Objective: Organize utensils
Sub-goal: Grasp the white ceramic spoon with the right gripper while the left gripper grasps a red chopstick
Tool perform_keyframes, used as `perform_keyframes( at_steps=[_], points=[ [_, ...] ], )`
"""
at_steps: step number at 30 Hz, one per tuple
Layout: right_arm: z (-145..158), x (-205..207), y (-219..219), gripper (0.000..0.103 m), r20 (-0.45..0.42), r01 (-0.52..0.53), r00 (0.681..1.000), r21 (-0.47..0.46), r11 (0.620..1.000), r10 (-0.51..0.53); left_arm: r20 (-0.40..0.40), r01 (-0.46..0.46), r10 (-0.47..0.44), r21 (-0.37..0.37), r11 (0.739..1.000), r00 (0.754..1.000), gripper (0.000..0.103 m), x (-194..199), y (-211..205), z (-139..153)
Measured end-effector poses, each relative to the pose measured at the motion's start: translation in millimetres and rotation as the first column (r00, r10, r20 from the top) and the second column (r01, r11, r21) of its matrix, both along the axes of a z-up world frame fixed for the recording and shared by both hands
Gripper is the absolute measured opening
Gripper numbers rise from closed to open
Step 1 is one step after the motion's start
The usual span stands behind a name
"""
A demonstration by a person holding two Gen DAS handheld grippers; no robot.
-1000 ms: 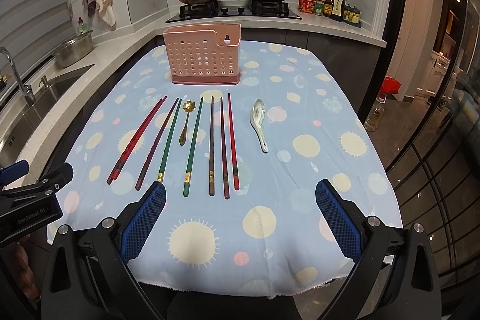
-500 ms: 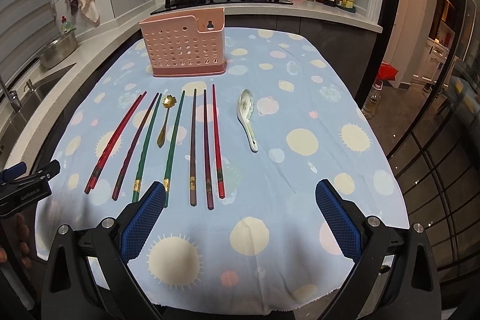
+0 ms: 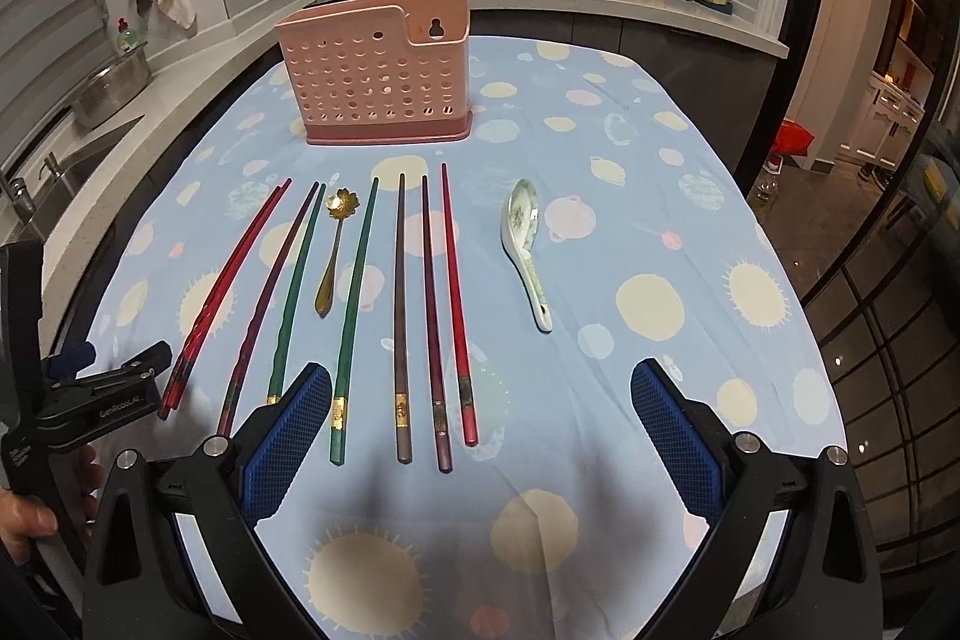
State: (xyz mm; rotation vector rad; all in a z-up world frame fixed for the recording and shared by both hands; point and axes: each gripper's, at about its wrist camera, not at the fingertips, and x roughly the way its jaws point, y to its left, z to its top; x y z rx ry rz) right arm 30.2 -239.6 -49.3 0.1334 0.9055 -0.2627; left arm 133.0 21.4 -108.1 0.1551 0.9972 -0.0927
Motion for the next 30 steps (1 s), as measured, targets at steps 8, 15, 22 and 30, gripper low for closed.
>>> perform_keyframes(
  at_steps=[8, 15, 22, 30],
  points=[
    [-6, 17, 1, 0.096, -0.016, -0.007, 1.000, 0.005, 1.000, 0.007, -0.026, -0.007, 0.007, 0.001, 1.000, 1.000, 0.096, 10, 0, -9],
    [-10, 24, 0, 0.096, -0.025, -0.008, 1.000, 0.012, 1.000, 0.008, -0.035, -0.020, 0.020, 0.003, 1.000, 0.999, 0.097, 17, 3, -15],
    [-16, 29, -1, 0.096, -0.036, -0.012, 0.999, 0.010, 1.000, 0.013, -0.058, -0.006, 0.007, 0.015, 1.000, 0.998, 0.096, 13, 0, -22],
    [-30, 41, -28, 0.089, -0.045, 0.019, 0.999, 0.011, 1.000, -0.019, -0.075, 0.024, -0.028, -0.052, 0.998, 0.997, 0.067, 10, -2, -17]
  ],
)
